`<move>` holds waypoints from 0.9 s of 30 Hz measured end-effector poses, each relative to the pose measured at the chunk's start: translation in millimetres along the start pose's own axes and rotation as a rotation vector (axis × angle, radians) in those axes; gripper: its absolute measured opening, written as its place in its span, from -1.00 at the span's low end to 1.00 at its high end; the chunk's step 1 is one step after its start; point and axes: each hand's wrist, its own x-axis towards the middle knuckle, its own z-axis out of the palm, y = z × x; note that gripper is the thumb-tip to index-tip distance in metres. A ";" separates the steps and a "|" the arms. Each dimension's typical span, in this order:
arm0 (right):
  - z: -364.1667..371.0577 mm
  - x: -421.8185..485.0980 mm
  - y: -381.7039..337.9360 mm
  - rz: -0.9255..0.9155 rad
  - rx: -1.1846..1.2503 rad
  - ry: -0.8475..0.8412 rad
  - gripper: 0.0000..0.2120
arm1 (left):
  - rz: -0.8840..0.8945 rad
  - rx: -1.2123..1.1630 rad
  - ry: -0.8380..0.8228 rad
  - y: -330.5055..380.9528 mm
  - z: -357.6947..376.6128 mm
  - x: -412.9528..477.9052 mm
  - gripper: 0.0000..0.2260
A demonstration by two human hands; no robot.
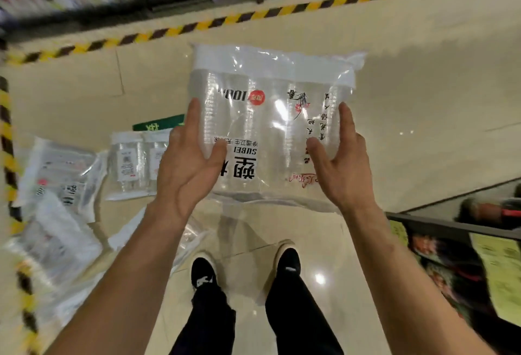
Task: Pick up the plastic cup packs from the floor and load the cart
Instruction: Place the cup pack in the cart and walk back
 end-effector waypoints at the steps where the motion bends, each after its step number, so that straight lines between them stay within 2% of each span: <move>1: -31.7 -6.4 -27.7 -0.012 -0.004 0.004 -0.31 | 0.017 0.011 0.024 30.0 -27.6 -10.5 -0.33; 7: -196.2 -59.4 -161.7 -0.099 -0.042 0.080 -0.34 | 0.127 0.101 0.138 182.9 -174.6 -71.8 -0.40; 13: -320.5 -129.0 -234.4 -0.124 -0.057 0.281 -0.33 | 0.367 0.144 0.233 309.1 -266.8 -129.5 -0.44; 19: -395.7 -216.2 -238.7 -0.011 -0.108 0.525 -0.32 | 0.599 0.155 0.179 380.1 -283.7 -182.1 -0.47; 27: -419.8 -353.1 -204.5 0.254 -0.190 0.733 -0.30 | 0.891 0.249 -0.012 402.3 -258.0 -265.0 -0.40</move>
